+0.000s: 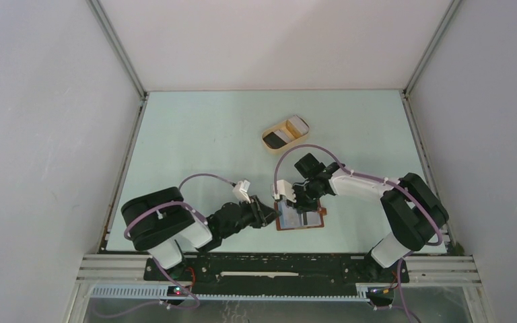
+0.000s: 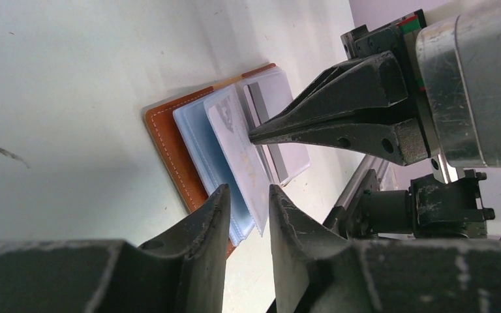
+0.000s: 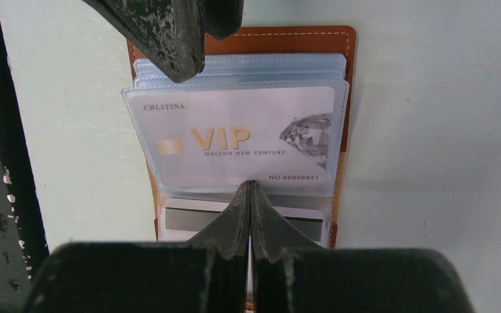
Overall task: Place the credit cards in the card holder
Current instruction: Insert the credit card into the card holder.
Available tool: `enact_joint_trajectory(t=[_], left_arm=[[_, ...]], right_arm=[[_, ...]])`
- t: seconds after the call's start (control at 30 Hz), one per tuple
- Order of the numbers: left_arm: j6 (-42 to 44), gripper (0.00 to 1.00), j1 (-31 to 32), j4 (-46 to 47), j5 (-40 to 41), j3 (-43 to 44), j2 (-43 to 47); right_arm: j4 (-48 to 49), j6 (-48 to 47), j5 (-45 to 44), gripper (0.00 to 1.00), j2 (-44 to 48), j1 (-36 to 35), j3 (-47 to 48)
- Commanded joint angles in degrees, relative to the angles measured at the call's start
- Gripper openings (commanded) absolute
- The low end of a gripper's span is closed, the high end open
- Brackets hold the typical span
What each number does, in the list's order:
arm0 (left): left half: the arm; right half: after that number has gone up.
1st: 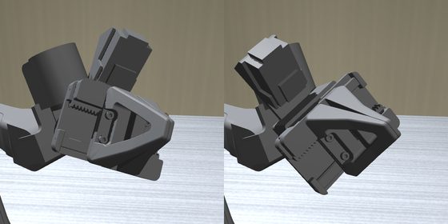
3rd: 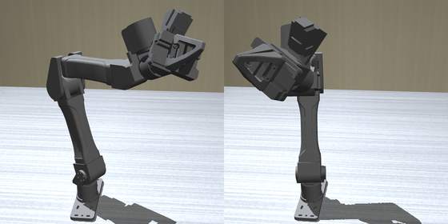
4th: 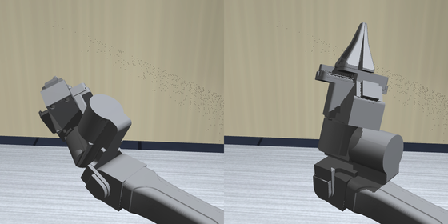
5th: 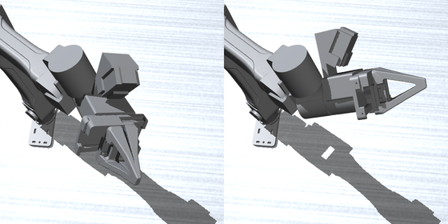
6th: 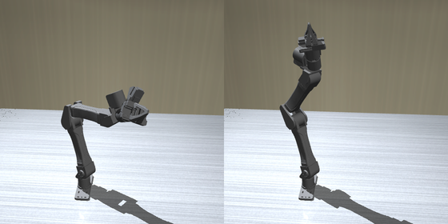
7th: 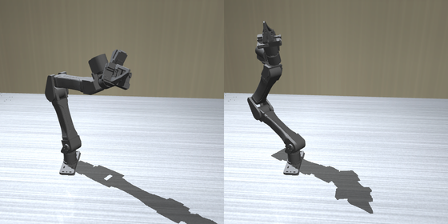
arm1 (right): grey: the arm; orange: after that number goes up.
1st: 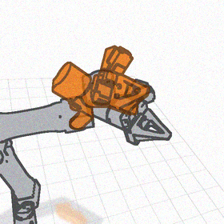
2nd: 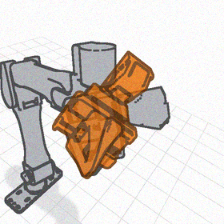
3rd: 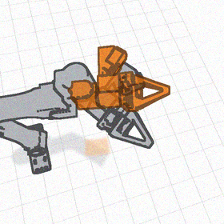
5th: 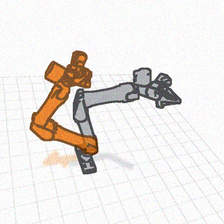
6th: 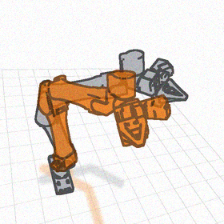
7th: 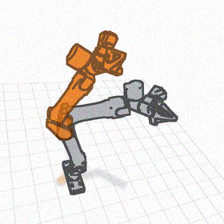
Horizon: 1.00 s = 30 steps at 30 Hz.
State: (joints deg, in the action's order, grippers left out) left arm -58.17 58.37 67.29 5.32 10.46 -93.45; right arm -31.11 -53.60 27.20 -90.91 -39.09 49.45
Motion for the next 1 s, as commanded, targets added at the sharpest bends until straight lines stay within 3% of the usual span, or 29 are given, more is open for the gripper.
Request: enact_joint_trajectory(t=[0.0,0.97], left_arm=[[-0.93,0.33,-0.34,3.47,-1.35,2.65,-0.96],[-4.95,0.35,-1.06,9.08,-6.16,6.13,-9.94]], right_arm=[[-0.68,0.08,-1.38,0.03,-1.7,-0.8,1.43],[-1.11,0.58,-1.45,0.05,-2.27,-1.51,1.98]])
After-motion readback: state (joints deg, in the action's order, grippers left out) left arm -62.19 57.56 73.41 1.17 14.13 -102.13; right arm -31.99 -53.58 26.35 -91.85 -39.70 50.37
